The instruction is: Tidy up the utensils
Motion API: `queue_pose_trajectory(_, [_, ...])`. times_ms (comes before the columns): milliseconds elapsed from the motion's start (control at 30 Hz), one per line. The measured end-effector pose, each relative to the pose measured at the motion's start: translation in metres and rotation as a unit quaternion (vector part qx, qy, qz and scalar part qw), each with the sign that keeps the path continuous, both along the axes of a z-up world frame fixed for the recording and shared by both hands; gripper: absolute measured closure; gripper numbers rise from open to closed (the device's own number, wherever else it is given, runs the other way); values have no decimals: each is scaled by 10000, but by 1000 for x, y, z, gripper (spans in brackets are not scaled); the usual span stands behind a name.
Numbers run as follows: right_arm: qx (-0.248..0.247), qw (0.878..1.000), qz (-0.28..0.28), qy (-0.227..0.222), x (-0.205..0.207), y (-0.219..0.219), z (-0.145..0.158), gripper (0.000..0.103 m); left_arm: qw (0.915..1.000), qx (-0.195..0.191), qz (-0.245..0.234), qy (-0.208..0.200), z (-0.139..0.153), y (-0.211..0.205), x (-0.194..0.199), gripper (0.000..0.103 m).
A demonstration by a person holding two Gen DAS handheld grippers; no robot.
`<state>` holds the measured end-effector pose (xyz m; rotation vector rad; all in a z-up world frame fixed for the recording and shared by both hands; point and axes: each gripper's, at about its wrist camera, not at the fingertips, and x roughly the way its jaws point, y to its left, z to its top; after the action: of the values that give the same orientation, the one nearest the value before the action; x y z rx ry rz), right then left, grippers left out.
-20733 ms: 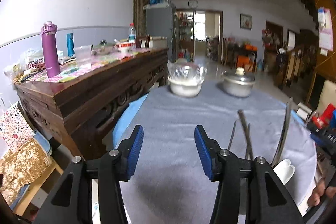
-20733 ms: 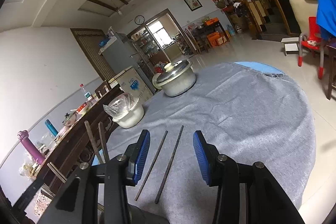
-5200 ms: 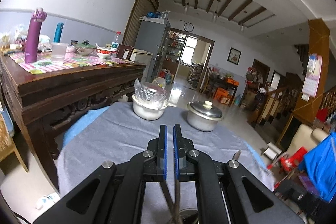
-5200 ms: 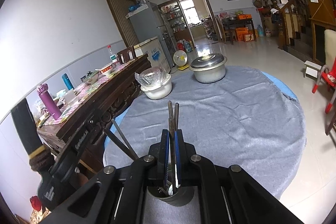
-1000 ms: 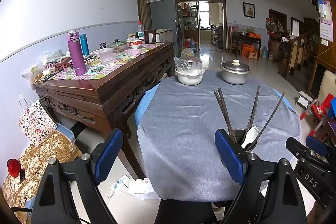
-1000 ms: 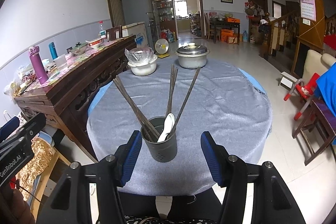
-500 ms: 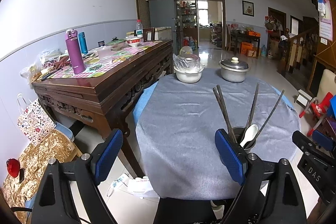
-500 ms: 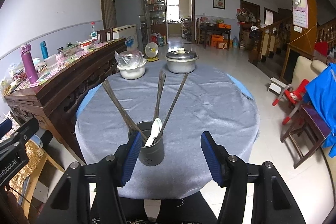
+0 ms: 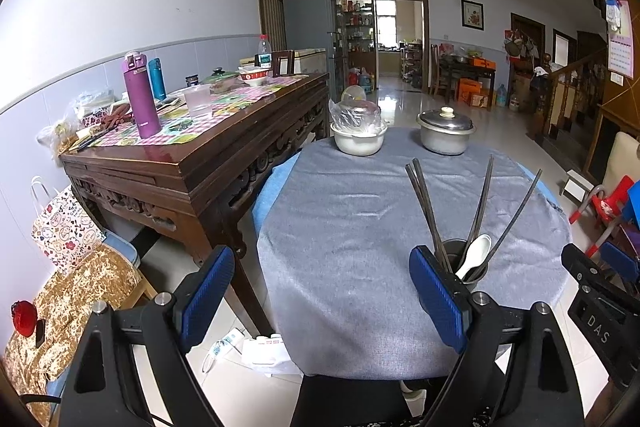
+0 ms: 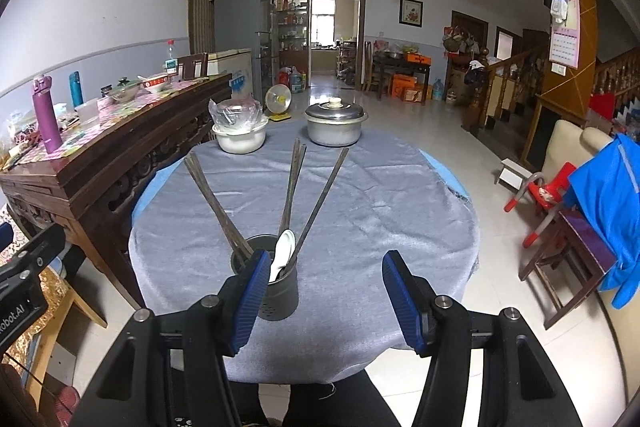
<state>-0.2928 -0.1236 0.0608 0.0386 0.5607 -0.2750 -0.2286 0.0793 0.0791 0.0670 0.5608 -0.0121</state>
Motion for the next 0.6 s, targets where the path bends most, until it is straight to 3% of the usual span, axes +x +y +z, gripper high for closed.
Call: queue_pose_trajectory(600, [-395,9991,-119,-122,-4,6,5,41,10000,-10,-48,-27,2,0,-2,13])
